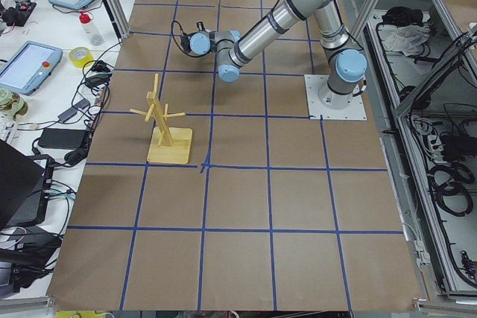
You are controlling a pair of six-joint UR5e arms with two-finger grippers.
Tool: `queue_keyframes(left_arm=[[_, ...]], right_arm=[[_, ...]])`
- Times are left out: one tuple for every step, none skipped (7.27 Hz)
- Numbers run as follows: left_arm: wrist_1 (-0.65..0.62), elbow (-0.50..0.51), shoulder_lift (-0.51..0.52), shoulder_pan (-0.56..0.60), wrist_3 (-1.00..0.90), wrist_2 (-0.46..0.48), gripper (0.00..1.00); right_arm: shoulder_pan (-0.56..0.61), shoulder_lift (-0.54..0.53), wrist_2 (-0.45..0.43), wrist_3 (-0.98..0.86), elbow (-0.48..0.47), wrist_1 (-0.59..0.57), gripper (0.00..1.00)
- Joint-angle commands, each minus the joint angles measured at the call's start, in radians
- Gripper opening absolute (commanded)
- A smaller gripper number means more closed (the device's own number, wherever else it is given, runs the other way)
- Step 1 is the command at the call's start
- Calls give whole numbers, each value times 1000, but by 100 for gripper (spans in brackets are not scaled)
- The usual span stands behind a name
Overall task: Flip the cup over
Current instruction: 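Grip the cup rim with the left gripper and lift it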
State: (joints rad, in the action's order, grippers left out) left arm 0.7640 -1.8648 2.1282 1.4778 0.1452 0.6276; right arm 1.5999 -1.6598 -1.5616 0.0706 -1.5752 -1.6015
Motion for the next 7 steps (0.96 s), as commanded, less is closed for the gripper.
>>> queue_keyframes(left_arm=[[-12,6,2,1,93,3,0],[-23,19,2,4,120,3,0],[-23,41,-11,18,164,-6,0],[-28,76,-31,30,276,-41,0],[-67,116,-53,42,398,-36,0],[-77,157,-69,42,445,-11,0],[-78,171,-88,48,441,147,0]], right_arm=[[0,0,0,0,-2,0,100],[0,0,0,0,-2,0,100],[0,0,0,2,-2,2,100],[0,0,0,2,-2,2,100],[0,0,2,2,-3,2,100],[0,0,2,2,-3,2,100],[0,0,2,2,-3,2,100]])
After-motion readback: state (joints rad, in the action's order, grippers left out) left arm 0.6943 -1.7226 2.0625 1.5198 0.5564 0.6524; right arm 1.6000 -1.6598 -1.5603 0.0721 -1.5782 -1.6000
